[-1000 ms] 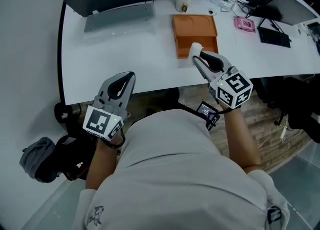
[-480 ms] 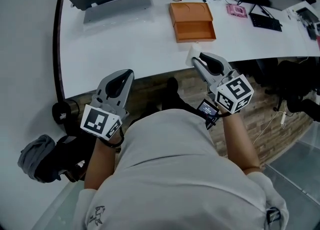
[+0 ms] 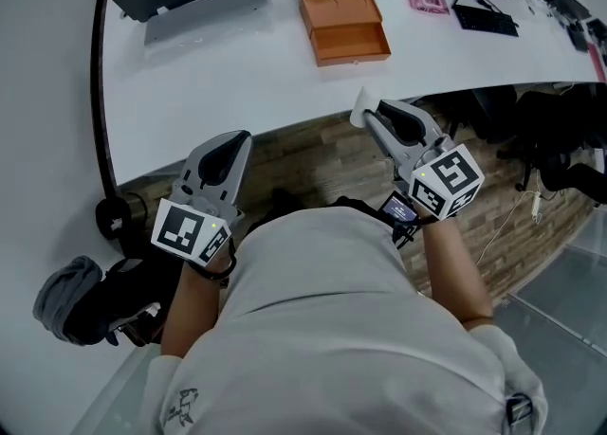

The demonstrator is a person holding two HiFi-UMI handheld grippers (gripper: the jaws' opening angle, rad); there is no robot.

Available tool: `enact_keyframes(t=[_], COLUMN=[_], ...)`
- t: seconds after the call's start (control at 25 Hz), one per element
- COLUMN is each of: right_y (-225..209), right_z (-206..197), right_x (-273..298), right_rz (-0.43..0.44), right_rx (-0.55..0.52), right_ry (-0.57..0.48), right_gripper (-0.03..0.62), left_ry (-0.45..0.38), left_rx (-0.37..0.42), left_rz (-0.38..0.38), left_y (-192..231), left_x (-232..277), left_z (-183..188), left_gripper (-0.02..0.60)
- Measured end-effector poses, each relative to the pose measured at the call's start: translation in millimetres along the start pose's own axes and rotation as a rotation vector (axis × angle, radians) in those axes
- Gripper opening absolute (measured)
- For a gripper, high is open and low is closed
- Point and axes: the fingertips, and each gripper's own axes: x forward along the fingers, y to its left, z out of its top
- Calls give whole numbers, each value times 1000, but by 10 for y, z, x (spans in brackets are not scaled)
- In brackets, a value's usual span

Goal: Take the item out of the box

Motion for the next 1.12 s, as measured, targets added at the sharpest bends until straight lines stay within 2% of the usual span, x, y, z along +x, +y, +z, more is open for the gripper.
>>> enact_keyframes(t=[0.32, 0.76, 1.12], right_y=[-123, -446, -579], right_z=[-22, -432, -626], right_x=[-573, -1565, -2128], right_rz=[54, 121, 113], right_rx=[-30, -48, -44], right_ry=[-42, -38, -49], right_gripper=[83, 83, 83], left_ry=[0, 18, 19], left_rx=[-8, -17, -13], left_rz=[3, 32, 13], left_y=[-621, -1692, -2313], left_x=[315, 730, 904], left_z=[21, -199, -299], left_gripper=[-3, -3, -3])
